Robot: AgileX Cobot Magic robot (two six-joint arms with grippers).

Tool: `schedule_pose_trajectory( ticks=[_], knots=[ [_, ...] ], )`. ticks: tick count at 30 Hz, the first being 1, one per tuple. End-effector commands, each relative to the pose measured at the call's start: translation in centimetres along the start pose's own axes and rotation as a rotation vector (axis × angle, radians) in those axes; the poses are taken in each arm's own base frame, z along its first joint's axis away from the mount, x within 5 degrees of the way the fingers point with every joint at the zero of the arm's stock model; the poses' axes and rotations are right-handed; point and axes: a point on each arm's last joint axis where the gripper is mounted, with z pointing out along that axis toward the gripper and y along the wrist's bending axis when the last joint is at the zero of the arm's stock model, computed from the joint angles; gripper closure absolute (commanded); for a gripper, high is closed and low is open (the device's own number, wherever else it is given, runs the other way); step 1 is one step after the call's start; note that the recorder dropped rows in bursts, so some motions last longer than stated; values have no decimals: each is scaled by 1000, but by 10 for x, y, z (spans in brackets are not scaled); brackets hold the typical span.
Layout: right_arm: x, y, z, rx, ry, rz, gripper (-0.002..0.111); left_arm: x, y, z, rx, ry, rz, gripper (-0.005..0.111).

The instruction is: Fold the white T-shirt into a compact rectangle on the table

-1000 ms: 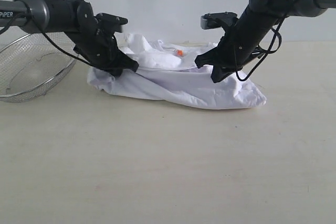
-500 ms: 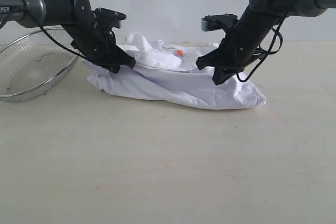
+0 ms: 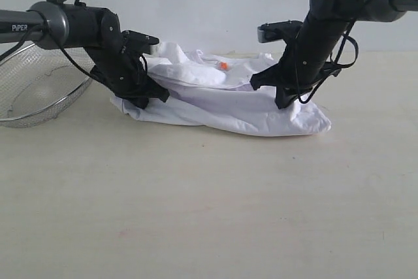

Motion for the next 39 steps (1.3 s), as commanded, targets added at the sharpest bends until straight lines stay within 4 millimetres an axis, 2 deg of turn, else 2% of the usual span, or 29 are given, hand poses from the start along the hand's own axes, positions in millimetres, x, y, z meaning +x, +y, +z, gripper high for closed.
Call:
schedule_pose_trajectory(
  ticks=[1, 7, 11, 18, 23, 28, 33, 36, 39],
  knots=[
    [7, -1, 22, 1, 75, 10, 109, 6, 1, 6, -20, 55, 14, 102],
    [14, 1, 41, -1, 133, -1, 109, 12, 0, 6, -10, 117, 14, 102],
    [19, 2, 41, -15, 192, -78, 109, 18, -2, 5, 7, 191, 16, 102],
    [28, 3, 38, -39, 292, -96, 109, 28, -13, 2, 126, 303, 22, 102],
    [32, 5, 26, -43, 296, -119, 109, 33, -15, -9, 138, 320, 28, 102],
    [37, 7, 10, -20, 204, -120, 109, 44, -16, -21, 131, 301, 30, 102],
    [39, 8, -2, -4, 128, -120, 109, 56, -18, -23, 126, 271, 17, 102],
    [33, 10, -16, 2, 63, -120, 109, 50, -19, -31, 133, 200, 31, 102],
    [27, 10, -26, 16, -11, -123, 109, 36, -23, -48, 171, 80, 54, 102]
  ],
)
